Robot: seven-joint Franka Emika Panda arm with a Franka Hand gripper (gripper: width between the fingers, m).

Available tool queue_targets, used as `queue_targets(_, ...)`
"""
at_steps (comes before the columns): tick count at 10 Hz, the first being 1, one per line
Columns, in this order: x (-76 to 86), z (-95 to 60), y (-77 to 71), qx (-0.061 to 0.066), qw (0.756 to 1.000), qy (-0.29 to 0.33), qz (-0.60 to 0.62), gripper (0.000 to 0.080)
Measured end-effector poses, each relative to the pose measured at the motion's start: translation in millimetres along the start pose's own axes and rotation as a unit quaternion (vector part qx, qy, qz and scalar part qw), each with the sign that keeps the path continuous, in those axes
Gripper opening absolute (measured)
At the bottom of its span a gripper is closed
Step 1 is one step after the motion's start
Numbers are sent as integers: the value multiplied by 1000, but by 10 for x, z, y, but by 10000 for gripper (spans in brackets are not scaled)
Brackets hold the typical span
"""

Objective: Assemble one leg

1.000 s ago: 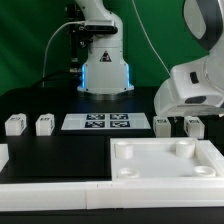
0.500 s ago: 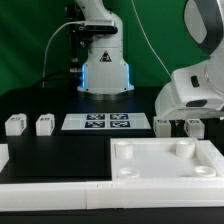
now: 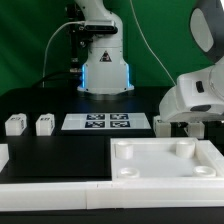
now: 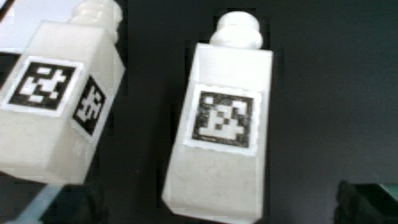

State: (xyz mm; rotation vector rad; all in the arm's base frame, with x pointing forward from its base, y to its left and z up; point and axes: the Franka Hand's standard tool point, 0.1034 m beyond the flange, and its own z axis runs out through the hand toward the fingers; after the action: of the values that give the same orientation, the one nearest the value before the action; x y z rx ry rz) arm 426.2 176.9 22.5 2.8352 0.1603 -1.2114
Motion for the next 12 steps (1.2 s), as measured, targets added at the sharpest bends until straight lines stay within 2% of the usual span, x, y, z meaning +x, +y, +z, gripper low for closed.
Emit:
queue_targets(1,-61,61,30,-5,999,-41,0,649)
queue_targets(2,-27,105,27,-7,997,-76,-1,649)
queue_targets(3,47,89,8,-4,998,-64,-2,649)
queue_targets(9,57,236,-3,-4,998,-58,-2,649)
queue_targets(12,50,250,0,-4,998,-59,-2,649)
